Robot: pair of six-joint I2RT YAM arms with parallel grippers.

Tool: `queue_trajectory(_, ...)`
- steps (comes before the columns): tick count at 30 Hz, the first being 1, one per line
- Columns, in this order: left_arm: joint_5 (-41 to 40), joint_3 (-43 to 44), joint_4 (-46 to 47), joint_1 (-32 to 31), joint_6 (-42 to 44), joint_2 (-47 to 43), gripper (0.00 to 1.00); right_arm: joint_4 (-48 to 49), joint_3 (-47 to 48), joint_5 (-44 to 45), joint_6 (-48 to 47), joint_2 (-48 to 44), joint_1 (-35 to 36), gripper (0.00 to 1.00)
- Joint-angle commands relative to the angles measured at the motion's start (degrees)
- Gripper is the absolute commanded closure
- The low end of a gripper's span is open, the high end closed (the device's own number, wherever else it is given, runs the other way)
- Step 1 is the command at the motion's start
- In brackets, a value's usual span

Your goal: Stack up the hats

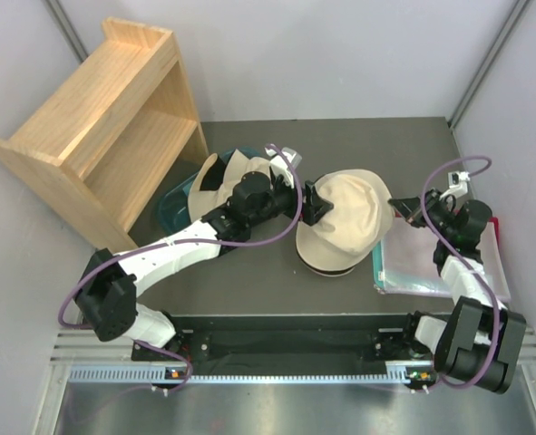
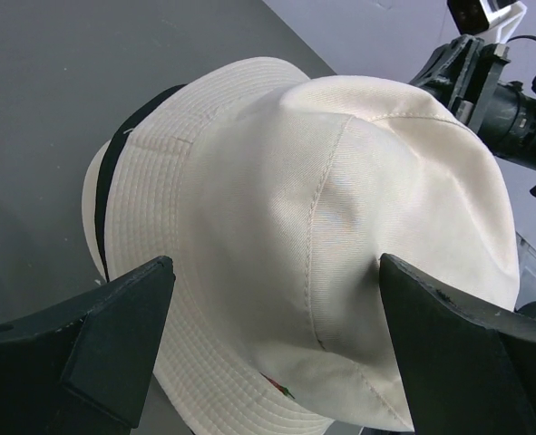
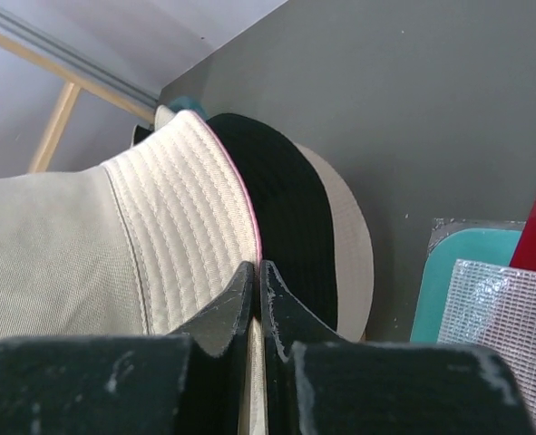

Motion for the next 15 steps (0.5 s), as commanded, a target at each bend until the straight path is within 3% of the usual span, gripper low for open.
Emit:
queue_trajectory(1,0.41,-0.77,5.07,0.42,-1.06,-0.45,0.01,-7.26,5.56,8.96,-7.49,1.92,2.84,1.00)
queue_trajectory(10,0.05,-2.26,6.30,0.68,-1.67,-0.36,0.01,-17.50,9.43,23.47,-14.54,6.41,8.82,1.00)
queue_trajectory(15,-0.47,-3.58,6.65,0.68,-2.29,-0.45,0.01,-20.05,8.82,27.19,-15.78,6.15,10.93,1.00)
